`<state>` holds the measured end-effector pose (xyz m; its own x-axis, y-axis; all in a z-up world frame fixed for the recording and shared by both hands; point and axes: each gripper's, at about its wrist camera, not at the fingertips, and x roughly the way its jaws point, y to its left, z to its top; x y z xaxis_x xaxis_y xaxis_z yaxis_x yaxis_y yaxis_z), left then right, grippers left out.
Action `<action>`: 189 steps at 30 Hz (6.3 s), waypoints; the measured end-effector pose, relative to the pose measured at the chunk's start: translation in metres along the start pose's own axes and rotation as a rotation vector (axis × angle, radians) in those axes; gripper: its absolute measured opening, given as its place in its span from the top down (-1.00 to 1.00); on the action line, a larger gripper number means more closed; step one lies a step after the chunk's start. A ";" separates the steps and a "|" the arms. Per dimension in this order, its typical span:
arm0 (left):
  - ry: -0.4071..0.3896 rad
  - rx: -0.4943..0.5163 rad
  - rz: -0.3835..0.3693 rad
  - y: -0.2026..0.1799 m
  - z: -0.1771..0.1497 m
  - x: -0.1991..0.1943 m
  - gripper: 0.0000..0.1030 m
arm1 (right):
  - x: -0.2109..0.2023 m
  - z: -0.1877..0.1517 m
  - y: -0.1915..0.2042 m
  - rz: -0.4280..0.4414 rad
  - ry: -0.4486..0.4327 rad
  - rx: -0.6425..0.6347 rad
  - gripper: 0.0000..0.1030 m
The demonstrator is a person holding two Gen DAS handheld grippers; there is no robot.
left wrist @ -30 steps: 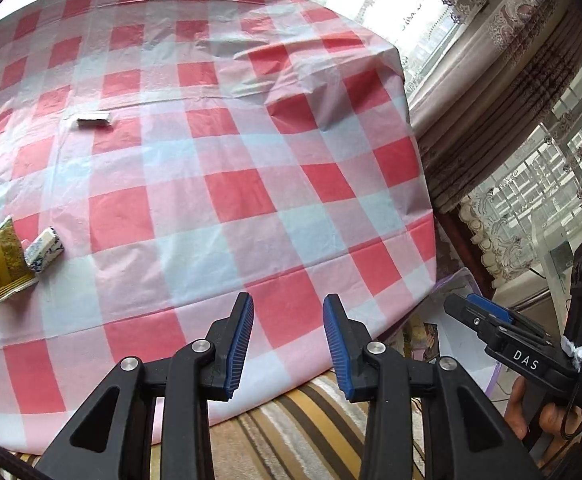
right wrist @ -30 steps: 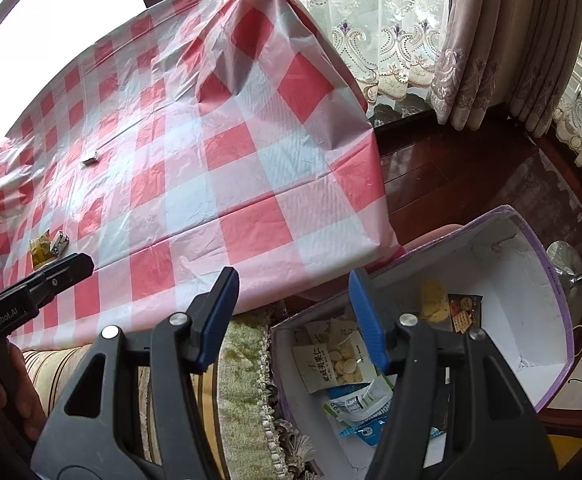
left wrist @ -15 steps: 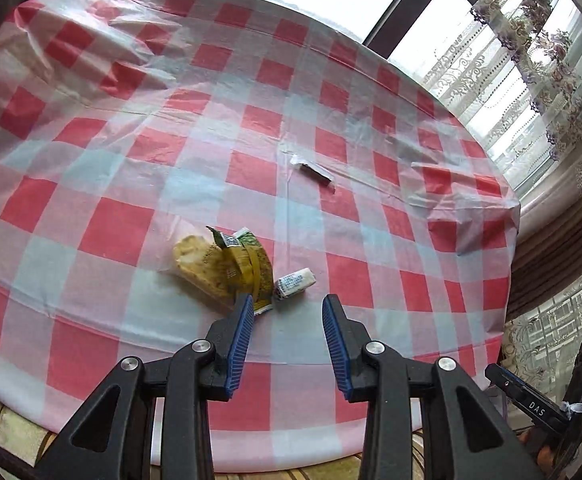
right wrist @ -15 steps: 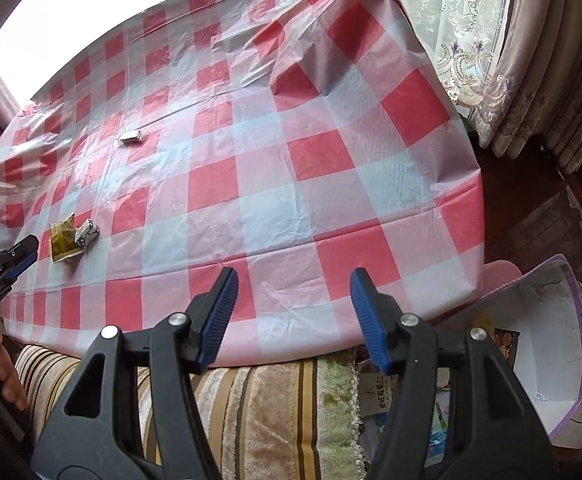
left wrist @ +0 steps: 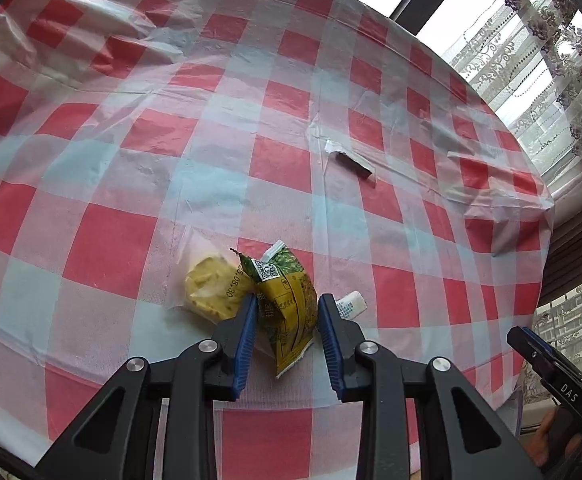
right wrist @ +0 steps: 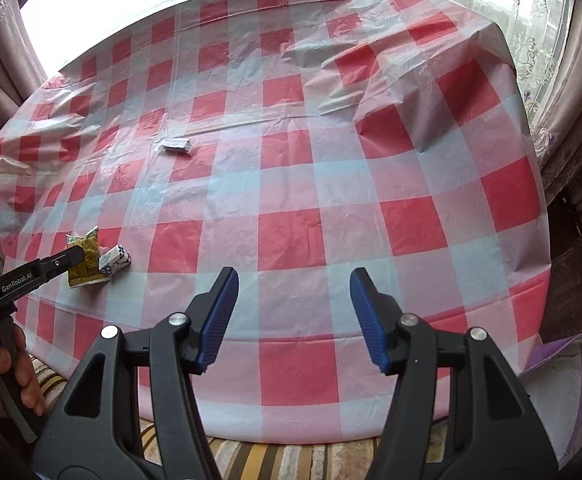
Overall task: Organize snacks
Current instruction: 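Grasp the yellow-green chip bag with the left tool while the right grasps the clear stick package, then carry both packages over the white box and open both tools to drop them, then move both open tools back to the last snacks on the table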
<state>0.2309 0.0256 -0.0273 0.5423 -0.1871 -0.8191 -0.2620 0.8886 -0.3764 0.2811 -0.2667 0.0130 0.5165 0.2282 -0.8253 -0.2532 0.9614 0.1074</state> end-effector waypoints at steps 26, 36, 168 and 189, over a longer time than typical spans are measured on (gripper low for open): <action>-0.032 0.223 -0.009 -0.030 0.027 0.035 0.58 | 0.143 0.105 0.127 0.063 -0.005 -0.340 -0.20; -0.054 0.225 0.001 -0.027 0.030 0.037 0.57 | 0.169 0.118 0.143 0.120 0.025 -0.379 0.25; 0.195 0.338 -0.219 -0.183 -0.107 -0.008 0.27 | -0.079 -0.127 -0.103 -0.142 0.011 0.150 -0.23; 0.094 -0.116 -0.026 0.018 -0.036 -0.015 0.01 | -0.044 -0.095 -0.001 -0.027 0.059 -0.047 -0.27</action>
<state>0.1895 0.0296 -0.0376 0.4747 -0.2522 -0.8432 -0.3421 0.8299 -0.4407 0.1815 -0.2919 -0.0036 0.4747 0.1919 -0.8590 -0.2792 0.9584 0.0598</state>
